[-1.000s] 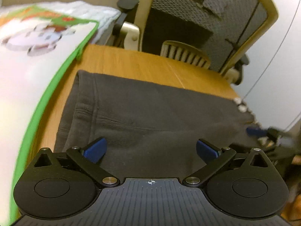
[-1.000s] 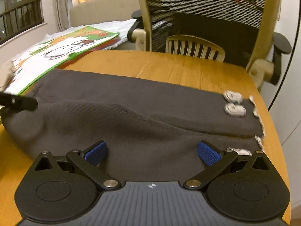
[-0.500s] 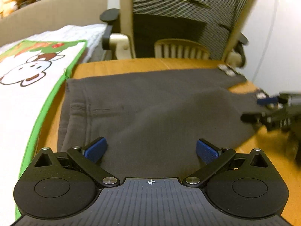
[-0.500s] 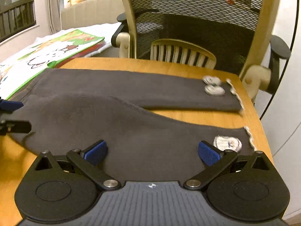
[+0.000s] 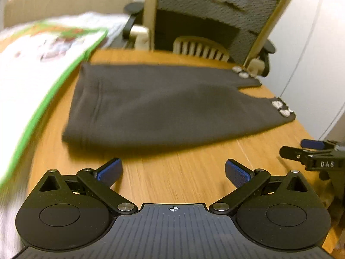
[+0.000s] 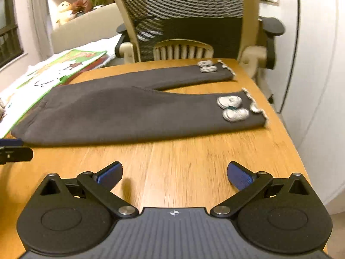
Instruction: Fold clothes
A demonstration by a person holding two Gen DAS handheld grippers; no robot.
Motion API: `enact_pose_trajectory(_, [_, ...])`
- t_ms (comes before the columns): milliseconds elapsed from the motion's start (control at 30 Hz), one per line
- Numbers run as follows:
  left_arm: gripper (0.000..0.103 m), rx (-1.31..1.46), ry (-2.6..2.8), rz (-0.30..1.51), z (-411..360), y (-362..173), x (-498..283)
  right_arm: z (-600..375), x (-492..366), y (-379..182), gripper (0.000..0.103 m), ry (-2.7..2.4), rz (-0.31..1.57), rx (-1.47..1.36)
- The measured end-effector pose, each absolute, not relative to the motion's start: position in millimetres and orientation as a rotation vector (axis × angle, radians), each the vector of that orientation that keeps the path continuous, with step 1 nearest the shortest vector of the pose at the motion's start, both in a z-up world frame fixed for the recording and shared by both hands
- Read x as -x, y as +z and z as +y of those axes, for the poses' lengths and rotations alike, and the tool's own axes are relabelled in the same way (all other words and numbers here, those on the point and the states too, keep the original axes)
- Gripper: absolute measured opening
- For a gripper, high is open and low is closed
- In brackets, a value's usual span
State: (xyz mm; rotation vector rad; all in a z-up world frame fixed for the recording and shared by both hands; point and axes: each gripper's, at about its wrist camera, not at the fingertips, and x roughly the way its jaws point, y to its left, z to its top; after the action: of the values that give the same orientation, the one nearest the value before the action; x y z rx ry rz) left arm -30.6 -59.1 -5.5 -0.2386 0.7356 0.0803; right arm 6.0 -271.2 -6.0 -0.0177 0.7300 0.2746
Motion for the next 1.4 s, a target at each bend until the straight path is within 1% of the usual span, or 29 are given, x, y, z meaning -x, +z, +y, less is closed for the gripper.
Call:
enact_pose_trajectory(133, [0.103,0.163,0.190,0.720,-85,-12,42,-255,8,-7,0.103,0.211,0.742,0.083])
enact_pose_trajectory(233, [0.103,0.083,0.292,0.726,-103,-17,44,-254,10,-7,0.103,0.204,0.743,0.076])
enact_pose_trajectory(433, [0.103,0.133,0.391,0.718,-110,-17,38,-256,12,-9,0.103,0.210,0.731,0.076])
enact_pose_trajectory(1400, [0.103,0.124,0.357,0.712,-111,-18,42,-254,8,-8,0.103,0.202,0.729,0.073])
